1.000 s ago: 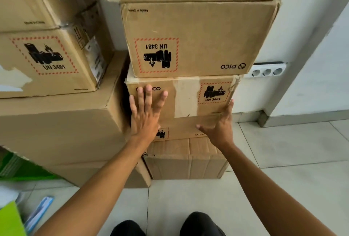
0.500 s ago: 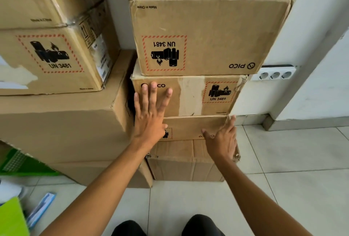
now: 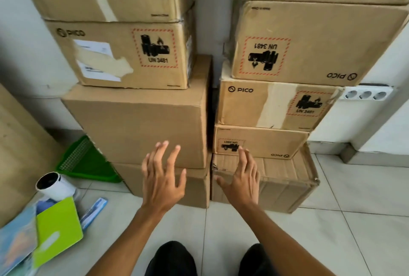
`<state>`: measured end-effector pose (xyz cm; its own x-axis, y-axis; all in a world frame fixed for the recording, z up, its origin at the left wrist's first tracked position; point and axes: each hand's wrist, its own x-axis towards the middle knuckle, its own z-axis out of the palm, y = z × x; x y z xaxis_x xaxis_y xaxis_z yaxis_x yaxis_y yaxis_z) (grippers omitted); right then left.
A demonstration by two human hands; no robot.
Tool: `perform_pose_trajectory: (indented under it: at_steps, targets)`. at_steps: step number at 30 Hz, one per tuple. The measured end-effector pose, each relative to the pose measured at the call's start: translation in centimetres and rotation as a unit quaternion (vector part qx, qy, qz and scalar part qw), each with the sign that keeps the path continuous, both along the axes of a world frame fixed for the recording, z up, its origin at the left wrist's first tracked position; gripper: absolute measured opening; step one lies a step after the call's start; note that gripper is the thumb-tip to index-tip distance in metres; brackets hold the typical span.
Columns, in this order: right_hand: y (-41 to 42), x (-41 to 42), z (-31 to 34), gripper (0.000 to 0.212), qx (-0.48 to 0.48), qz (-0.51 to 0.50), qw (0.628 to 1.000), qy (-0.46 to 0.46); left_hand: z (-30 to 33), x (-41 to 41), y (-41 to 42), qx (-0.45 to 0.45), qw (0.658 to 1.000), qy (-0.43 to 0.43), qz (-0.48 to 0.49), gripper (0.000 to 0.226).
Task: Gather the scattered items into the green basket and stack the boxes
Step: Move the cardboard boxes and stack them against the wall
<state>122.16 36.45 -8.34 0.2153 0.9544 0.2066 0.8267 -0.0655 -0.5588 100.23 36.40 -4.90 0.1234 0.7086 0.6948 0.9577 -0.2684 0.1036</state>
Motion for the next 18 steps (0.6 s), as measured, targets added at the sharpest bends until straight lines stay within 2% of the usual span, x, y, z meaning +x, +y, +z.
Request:
perform_pose_trajectory:
  at_steps: [4,8,11,15,18]
  targets:
    - [0.1,-4.2,-2.0,0.131,-0.037,-0.008,0.999,-0.034,-2.0,-4.3,0.5,-0.095,0.993,0.062,0.039,0.109]
    - [1.3,-6.6,-4.6,0.139,-0.02,-0.049,0.997,-0.063,-4.6,-4.7,2.9,-0.125,0.986,0.1,0.044,0.13]
    - [2.5,-6.8,-6.6,0.133,-0.032,-0.076,0.994,-0.076,-7.0,-4.0,4.6,-0.12,0.987,0.099,0.048,0.131]
    - [3.9,-5.3,-8.1,0.126,-0.03,-0.078,0.993,-0.087,-9.6,-3.3,6.1,-0.07,0.994,0.063,0.048,0.124]
    - [5.5,-4.2,-7.7,0.113,-0.025,-0.07,0.992,-0.101,-10.7,-2.4,7.3,-0.036,0.998,0.036,0.044,0.127]
